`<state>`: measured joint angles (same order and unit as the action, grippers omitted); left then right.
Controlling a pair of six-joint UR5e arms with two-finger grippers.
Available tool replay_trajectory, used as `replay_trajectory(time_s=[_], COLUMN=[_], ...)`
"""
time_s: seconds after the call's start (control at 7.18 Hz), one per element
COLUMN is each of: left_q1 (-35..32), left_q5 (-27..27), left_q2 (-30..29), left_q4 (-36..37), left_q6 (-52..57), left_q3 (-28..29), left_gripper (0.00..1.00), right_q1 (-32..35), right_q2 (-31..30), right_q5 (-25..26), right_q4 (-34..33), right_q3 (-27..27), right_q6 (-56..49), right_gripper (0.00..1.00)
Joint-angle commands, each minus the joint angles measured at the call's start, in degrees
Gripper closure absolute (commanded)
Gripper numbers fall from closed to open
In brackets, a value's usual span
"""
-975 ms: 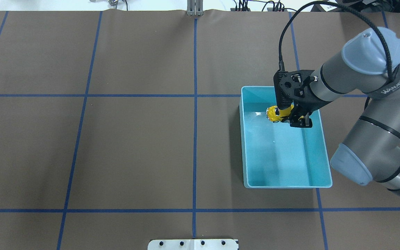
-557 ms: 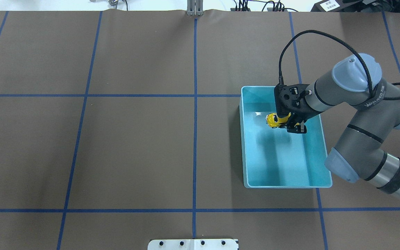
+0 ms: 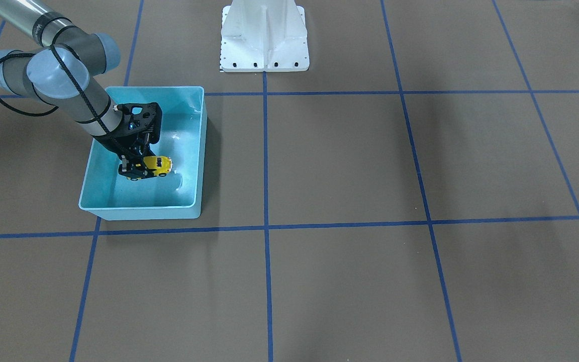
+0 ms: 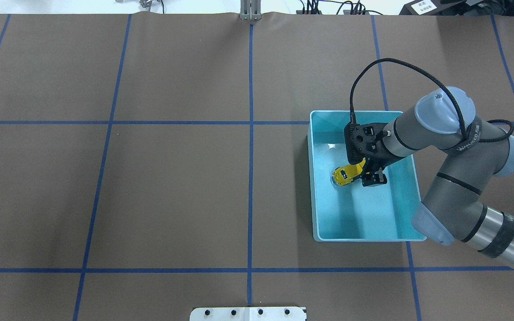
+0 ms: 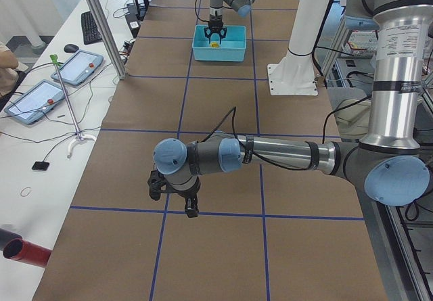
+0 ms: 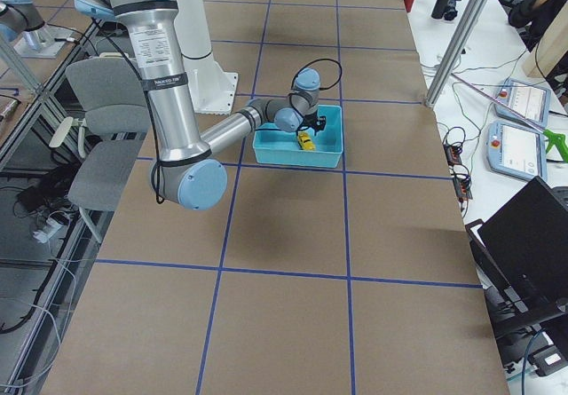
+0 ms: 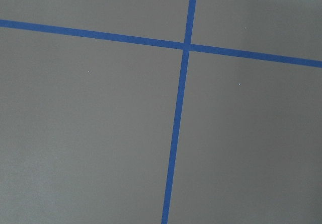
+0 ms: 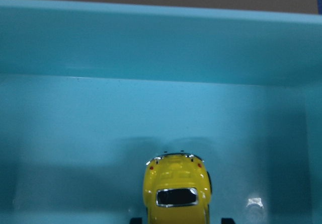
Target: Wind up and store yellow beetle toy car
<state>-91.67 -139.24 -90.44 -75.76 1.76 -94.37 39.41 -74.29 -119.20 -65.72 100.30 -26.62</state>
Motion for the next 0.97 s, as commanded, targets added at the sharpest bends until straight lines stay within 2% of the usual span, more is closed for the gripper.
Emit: replay_trajectory(time_s=[0.0, 0.14, 0.28, 0.42, 0.56, 0.84], left_q1=[0.0, 0.0, 0.0, 0.0, 0.0, 0.0], left_q5=[0.02, 0.02, -0.07, -0.07, 0.02, -0.07], left_q2=[0.0, 0.0, 0.0, 0.0, 0.0, 0.0], left_q4=[0.0, 0.0, 0.0, 0.0, 0.0, 0.0], left_q6=[0.0, 0.0, 0.0, 0.0, 0.0, -0.09], left_q3=[-0.03, -0.03, -0.03, -0.03, -0.03, -0.03], left_gripper=[0.0, 0.0, 0.0, 0.0, 0.0, 0.0], right_q1=[2.14, 7.21, 11.87, 17.14, 23.2, 32.53], right_q2=[1.33, 3.25, 4.84, 5.03, 4.25, -1.87], right_q5=[-2.77, -9.4, -11.82, -12.02, -12.02, -12.1], right_q4=[-0.8, -6.47, -13.14, -16.69, -19.16, -25.58], right_q3=[3.3, 7.58, 12.76, 14.03, 13.09, 12.55], right_q6=[1.81, 13.23, 23.35, 29.19, 34.04, 34.61], right_gripper=[0.0, 0.0, 0.0, 0.0, 0.0, 0.0])
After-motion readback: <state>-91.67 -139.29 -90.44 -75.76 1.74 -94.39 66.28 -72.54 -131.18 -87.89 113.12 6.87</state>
